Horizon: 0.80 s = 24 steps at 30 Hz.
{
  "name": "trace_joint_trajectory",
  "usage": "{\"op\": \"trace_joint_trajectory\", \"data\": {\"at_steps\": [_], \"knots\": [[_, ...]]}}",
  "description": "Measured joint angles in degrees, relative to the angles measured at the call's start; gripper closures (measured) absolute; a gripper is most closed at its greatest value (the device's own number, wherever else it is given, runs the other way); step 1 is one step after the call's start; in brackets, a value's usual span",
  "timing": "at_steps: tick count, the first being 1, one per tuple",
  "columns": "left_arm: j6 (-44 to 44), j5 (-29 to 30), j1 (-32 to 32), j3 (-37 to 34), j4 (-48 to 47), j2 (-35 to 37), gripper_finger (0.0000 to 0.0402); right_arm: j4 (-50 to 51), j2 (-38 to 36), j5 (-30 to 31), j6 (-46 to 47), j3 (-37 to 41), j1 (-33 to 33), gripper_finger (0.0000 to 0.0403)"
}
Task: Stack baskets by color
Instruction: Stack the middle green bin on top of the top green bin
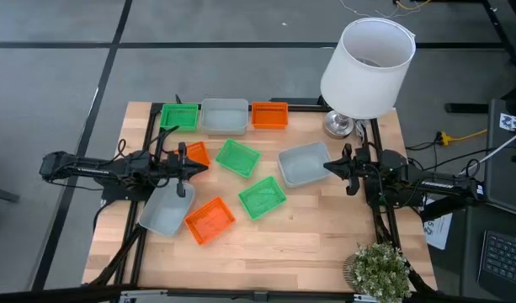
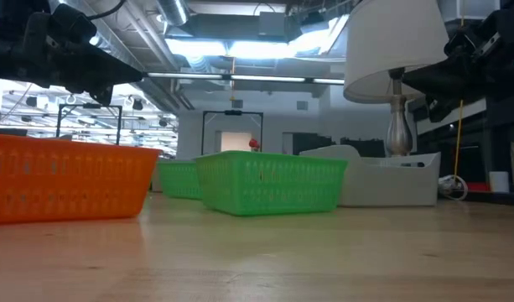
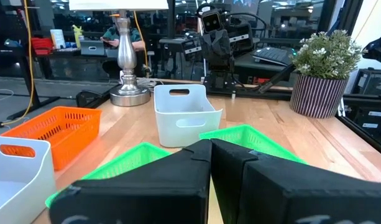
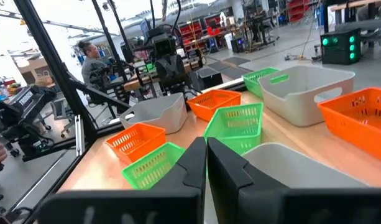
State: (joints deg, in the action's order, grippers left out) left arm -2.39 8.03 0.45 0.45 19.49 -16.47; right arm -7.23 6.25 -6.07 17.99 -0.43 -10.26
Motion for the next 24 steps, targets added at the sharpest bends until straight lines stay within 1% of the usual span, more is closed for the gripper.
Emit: {"op": "trace_joint_trajectory", "data": {"at_steps": [3, 8, 11, 16, 21, 24], "knots": [[-0.57, 0.00, 0.00, 0.00, -0.63, -0.02, 0.0401, -0.01, 0.01, -0.17, 1.52, 0.00, 0.00, 0.0387], [-1.95, 0.00, 0.00, -0.02, -0.63, 0.00, 0.0401, -0.02, 0.01, -2.43, 1.23, 0.00, 0.00, 0.0387], [-1.88, 0.00, 0.00, -0.01, -0.75, 0.00, 0.0401, -0.07, 0.01, -2.71, 1.36, 0.00, 0.39, 0.0387], [-1.51, 0.00, 0.00, -0.01, -0.83, -0.01, 0.0401, -0.13, 0.01, -2.63, 1.30, 0.00, 3.07, 0.0387], [2.77, 0.01, 0.00, -0.01, -0.83, 0.00, 0.0401, -0.31, 0.01, -2.60, 1.35, 0.00, 5.82, 0.0387], [3.42, 0.00, 0.00, 0.00, -0.83, 0.00, 0.0401, -0.37, 0.01, -2.59, 3.48, 0.00, 7.21, 0.0387]]}}
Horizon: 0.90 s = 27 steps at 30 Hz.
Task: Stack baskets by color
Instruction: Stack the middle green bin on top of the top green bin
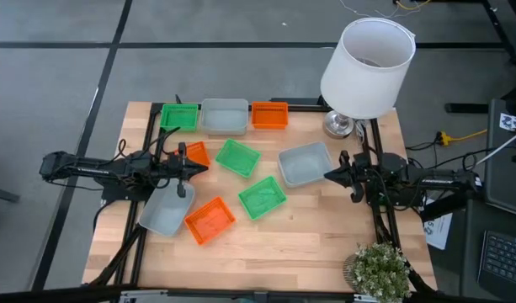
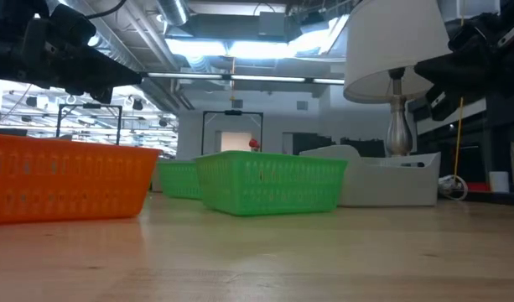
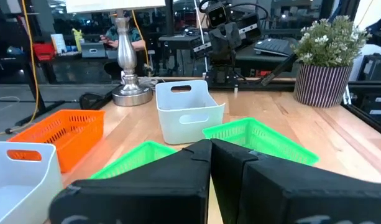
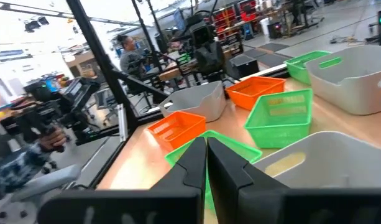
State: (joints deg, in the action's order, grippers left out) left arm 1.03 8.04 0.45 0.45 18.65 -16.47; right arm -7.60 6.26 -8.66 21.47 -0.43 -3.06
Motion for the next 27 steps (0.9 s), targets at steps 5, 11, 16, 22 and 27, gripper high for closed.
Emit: {"op": "trace_joint_trajectory", "data": {"at_steps": [5, 11, 16, 22, 27], "knots": [[-0.25, 0.00, 0.00, -0.02, -0.06, 0.00, 0.0401, 0.04, 0.00, 0.00, 0.78, 0.00, 2.81, 0.0387], [0.93, 0.02, 0.00, -0.02, -0.15, 0.00, 0.0401, 0.00, 0.00, 3.33, -0.28, 0.00, 4.99, 0.0387], [5.71, 0.02, 0.00, -0.01, -0.15, 0.00, 0.0401, 0.07, 0.00, 5.57, -2.70, 0.00, 6.09, 0.0387], [8.56, 0.02, 0.01, -0.01, 0.26, 0.00, 0.0401, 0.04, 0.00, 10.16, -8.41, 0.00, 6.21, 0.0387], [8.56, 0.02, 0.00, 0.00, 0.24, -0.02, 0.0401, 0.02, 0.00, 11.16, -8.14, 0.00, 6.24, 0.0387]]}}
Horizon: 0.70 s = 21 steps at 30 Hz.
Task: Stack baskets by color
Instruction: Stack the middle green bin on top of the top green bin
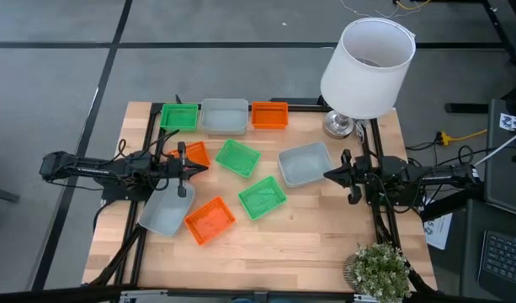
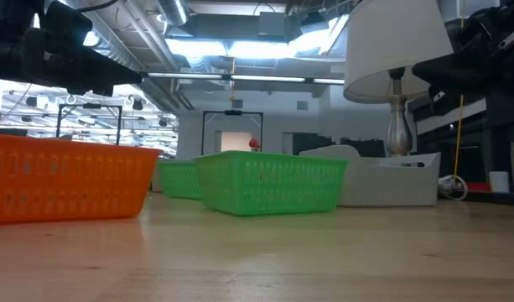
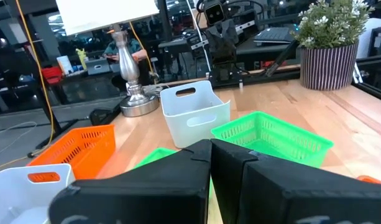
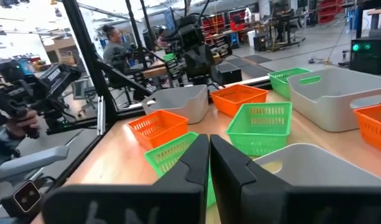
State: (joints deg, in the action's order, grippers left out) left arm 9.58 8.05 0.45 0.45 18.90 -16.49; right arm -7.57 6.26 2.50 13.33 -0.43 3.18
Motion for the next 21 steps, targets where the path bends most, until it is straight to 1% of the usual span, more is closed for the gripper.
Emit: {"op": "trace_joint_trajectory", "data": {"at_steps": [5, 14, 17, 21], "knots": [[-0.04, 0.00, 0.00, 0.00, 0.00, 0.01, 0.0401, -0.04, 0.00, -0.01, -0.57, 0.00, 0.04, 0.0387], [0.00, 0.00, 0.00, -0.01, 0.00, 0.01, 0.0401, -0.81, -0.02, 0.11, -6.29, 0.00, 0.04, 0.0387], [-0.02, 0.00, 0.00, 0.00, 0.00, 0.02, 0.0401, -0.83, -0.02, 1.40, -8.56, 0.00, 0.04, 0.0387], [-0.02, 0.00, 0.01, -0.01, 0.00, 0.02, 0.0401, -1.40, -0.02, 5.06, -14.30, 0.00, 0.02, 0.0387]]}}
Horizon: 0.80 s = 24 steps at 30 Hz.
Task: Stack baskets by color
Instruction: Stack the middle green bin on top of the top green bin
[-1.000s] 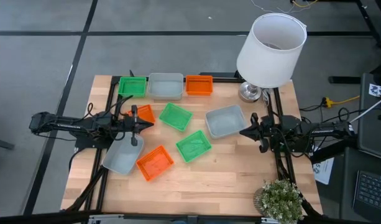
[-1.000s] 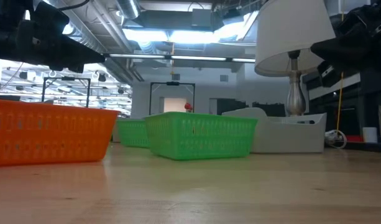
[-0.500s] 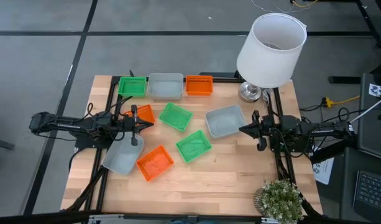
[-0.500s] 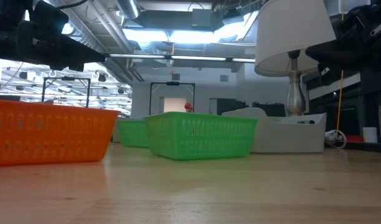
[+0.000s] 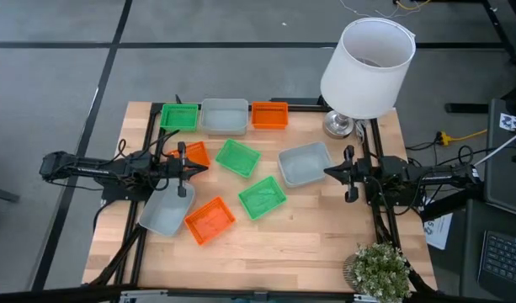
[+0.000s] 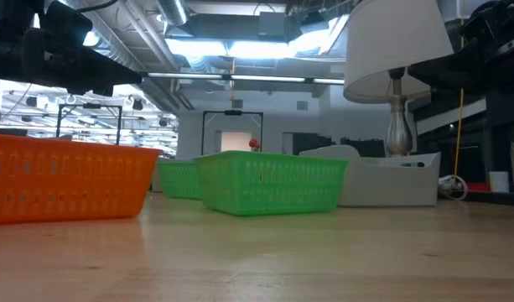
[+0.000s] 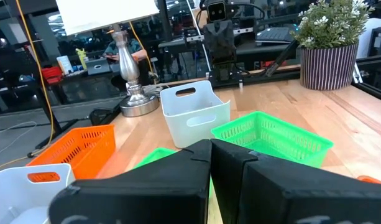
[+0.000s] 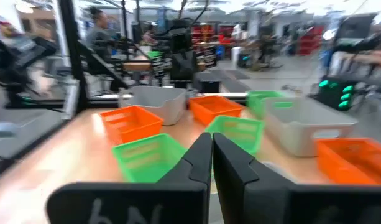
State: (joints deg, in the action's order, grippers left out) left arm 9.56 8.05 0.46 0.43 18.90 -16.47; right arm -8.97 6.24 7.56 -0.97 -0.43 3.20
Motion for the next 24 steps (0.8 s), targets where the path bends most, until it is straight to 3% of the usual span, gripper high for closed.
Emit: {"op": "trace_joint_trajectory", "data": {"at_steps": [4, 24], "knots": [[0.00, 0.00, -0.01, 0.01, -0.01, -0.01, 0.0401, -0.73, 0.00, 2.55, -2.40, 0.00, -0.01, 0.0387], [0.04, 0.00, -0.01, 0.01, -0.01, -0.01, 0.0401, 0.75, 0.02, 2.40, 0.63, 0.00, -0.02, 0.0387]]}}
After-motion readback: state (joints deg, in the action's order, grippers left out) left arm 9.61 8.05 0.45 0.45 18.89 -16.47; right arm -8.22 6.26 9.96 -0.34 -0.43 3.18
